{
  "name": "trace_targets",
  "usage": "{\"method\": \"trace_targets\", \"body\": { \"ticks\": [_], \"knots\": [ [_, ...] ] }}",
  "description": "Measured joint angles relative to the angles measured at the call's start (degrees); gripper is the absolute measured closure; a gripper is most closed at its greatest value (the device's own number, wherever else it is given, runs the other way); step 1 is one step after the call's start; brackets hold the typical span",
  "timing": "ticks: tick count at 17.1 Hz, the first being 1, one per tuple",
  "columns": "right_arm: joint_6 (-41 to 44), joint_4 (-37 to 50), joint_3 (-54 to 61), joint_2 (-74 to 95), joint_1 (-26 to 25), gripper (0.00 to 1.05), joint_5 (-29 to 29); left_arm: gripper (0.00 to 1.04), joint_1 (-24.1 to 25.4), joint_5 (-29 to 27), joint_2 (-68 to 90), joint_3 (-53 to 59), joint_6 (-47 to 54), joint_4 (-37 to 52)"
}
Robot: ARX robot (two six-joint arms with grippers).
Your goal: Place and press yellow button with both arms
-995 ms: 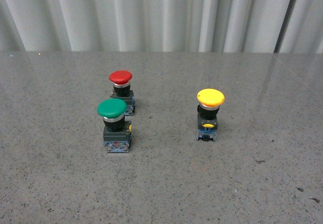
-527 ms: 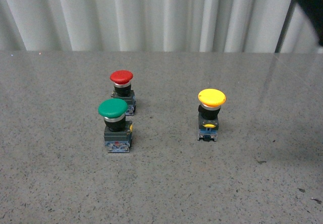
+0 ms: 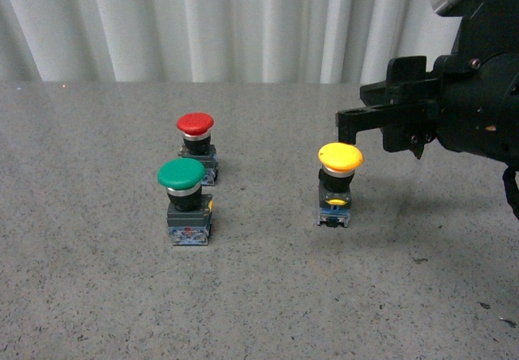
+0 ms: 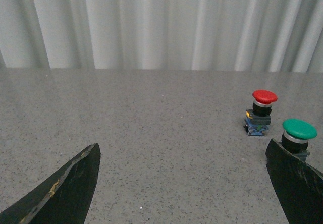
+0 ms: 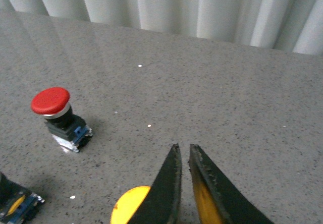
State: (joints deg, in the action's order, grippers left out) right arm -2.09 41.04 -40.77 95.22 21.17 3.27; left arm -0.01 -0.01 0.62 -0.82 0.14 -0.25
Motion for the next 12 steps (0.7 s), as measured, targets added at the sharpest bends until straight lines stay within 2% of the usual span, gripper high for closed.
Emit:
{"method": "trace_targets", "body": {
  "ticks": [1, 12],
  "knots": [
    [0.04, -1.27, 0.02, 0.00, 1.79, 1.03, 1.40, 0.07, 0.00, 0.00, 0.00, 0.00, 0.00, 0.00],
    [1.11, -2.75, 0.02, 2.67, 4.33, 1.03, 2.82, 0.07, 0.00, 0.00, 0.00, 0.00, 0.00, 0.00]
  ]
}}
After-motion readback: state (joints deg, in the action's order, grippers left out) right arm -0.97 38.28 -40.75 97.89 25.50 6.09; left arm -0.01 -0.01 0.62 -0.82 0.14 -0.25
